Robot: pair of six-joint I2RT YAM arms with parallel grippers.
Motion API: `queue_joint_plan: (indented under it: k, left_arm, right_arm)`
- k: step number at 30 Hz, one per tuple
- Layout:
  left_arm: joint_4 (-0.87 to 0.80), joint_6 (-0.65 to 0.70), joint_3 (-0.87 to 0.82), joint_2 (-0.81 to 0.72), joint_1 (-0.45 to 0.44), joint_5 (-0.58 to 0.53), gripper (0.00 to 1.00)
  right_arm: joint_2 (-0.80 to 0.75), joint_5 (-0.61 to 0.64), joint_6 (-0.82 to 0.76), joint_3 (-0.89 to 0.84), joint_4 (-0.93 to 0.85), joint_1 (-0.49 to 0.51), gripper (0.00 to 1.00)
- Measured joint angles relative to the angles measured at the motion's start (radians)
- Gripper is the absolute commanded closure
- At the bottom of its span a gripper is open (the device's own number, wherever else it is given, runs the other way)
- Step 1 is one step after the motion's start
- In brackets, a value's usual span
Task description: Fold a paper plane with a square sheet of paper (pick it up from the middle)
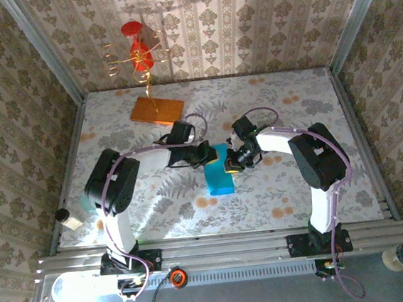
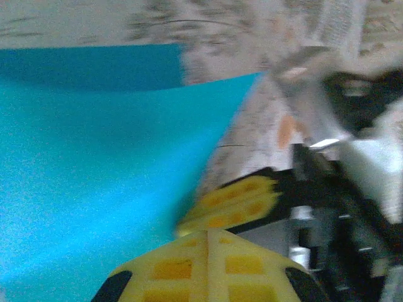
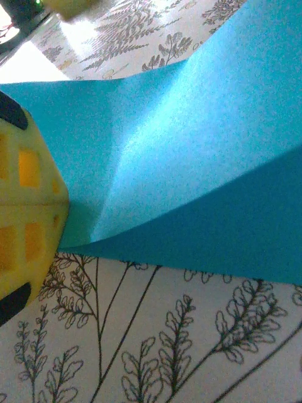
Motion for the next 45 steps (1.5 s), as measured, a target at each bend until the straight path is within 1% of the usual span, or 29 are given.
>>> queue_joint_plan:
  k: [3, 8, 14, 20, 23, 25, 28, 31, 35, 37, 40, 45]
  left_arm:
    - [0.0, 0.001, 0.048, 0.042, -0.022, -0.002, 1.0]
    - [-0.038, 0.015, 0.048, 0.114, 0.002, -0.013, 1.0]
    - [-0.04, 0.037, 0.003, 0.115, 0.078, 0.028, 1.0]
    - [-0.064, 0.1, -0.029, 0.095, 0.195, 0.064, 1.0]
    - [-0.097, 0.129, -0.03, 0.08, 0.233, 0.047, 1.0]
    - [-0.118, 0.137, -0.032, 0.064, 0.24, 0.019, 1.0]
    - [-0.139, 0.14, -0.033, 0.02, 0.224, -0.006, 1.0]
    - [-0.135, 0.138, -0.01, -0.009, 0.156, -0.012, 1.0]
    - [-0.13, 0.131, 0.067, 0.023, 0.051, -0.011, 1.0]
    - [-0.13, 0.131, 0.105, 0.06, 0.024, -0.011, 1.0]
    - [-0.132, 0.131, 0.137, 0.117, 0.021, -0.012, 1.0]
    - [-0.138, 0.131, 0.138, 0.175, 0.067, -0.009, 1.0]
  right_arm:
    - [0.001, 0.0, 0.0, 0.002, -0.002, 0.0, 1.0]
    - [0.002, 0.0, 0.0, 0.002, -0.002, 0.0, 1.0]
    - [0.002, 0.002, 0.0, 0.002, -0.001, 0.0, 1.0]
    - [0.002, 0.002, 0.0, 0.002, -0.001, 0.0, 1.0]
    - [0.002, 0.002, 0.0, 0.002, -0.001, 0.0, 1.0]
    - [0.002, 0.002, 0.0, 0.002, -0.001, 0.0, 1.0]
    - [0.002, 0.002, 0.0, 0.002, -0.001, 0.0, 1.0]
    - [0.002, 0.002, 0.0, 0.002, -0.001, 0.0, 1.0]
    - [0.003, 0.002, 0.0, 0.002, -0.001, 0.0, 1.0]
    - [0.003, 0.002, 0.0, 0.002, -0.001, 0.0, 1.0]
    - [0.003, 0.002, 0.0, 0.002, -0.001, 0.0, 1.0]
    - [0.003, 0.002, 0.004, 0.002, -0.001, 0.0, 1.0]
